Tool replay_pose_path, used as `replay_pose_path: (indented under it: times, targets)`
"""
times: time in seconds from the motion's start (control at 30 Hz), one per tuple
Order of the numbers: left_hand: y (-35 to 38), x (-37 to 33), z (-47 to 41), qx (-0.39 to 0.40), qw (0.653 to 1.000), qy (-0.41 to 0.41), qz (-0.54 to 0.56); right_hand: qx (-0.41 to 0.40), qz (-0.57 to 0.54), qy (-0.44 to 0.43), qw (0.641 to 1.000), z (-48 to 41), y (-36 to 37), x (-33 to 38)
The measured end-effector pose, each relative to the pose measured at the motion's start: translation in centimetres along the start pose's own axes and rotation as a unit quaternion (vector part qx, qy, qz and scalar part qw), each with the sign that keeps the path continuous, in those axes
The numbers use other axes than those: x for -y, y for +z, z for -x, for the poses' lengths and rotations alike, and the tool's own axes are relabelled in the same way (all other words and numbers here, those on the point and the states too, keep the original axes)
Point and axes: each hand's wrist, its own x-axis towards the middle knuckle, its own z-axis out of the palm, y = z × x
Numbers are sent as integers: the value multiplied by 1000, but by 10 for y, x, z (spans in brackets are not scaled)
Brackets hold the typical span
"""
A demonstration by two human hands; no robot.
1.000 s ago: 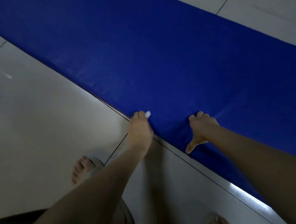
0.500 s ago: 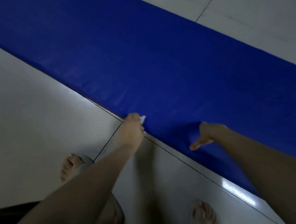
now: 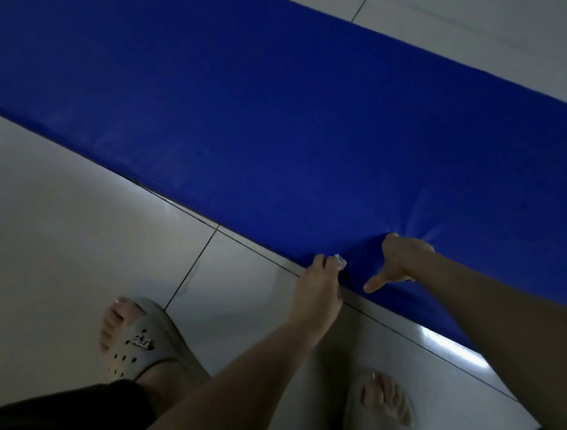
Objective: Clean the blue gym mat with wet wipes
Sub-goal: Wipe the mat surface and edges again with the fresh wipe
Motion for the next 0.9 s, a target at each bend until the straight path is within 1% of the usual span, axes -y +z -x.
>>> replay_pose_path:
  times: [0.07,0.1,0.13,0.2,0.27,0.3,0.37,0.5,0.6,0.67,0.73,0.8,0.87,0.9]
  targets:
    - [-7,16,-4,2,999,41,-28,1,0,-4,1000,-1,-1,1]
    - [-15,27,-9,-4,998,37,-41,0,2,-5,1000,-2,-1,1]
    - [-26,38,-15,-18,998,17,-54,0,3,-5,1000,-1,0,1]
    - [-53,62,-29,-64,994,-50,-73,1,4,-9,1000,-1,0,1]
    - [-78,80,-42,-111,983,-130,-64,-1,6,-11,1000,-1,0,2]
    - [-85,85,-46,-121,977,-160,-70,-1,9,-9,1000,-1,-2,2]
    - [-84,82,-47,-129,973,-176,-70,6,24,-7,1000,-1,-4,4]
    - [-40,42,-21,-124,984,-126,-8,8,69,-34,997,-2,-5,6]
    - [-1,5,2,-74,995,-60,1,3,75,-37,997,-3,-4,6]
    - [12,-11,9,-32,999,-28,0,2,73,-32,997,-3,-5,6]
    - [9,-6,6,-15,1000,15,-9,1,66,-29,997,-3,-6,6]
    - [-9,16,-1,-7,998,50,-30,-1,62,-30,998,-2,-5,6]
    - [-35,42,-13,-11,996,41,-84,-1,60,-32,998,-1,-5,5]
    - [-48,55,-19,-24,995,15,-97,1,57,-30,998,-1,-5,5]
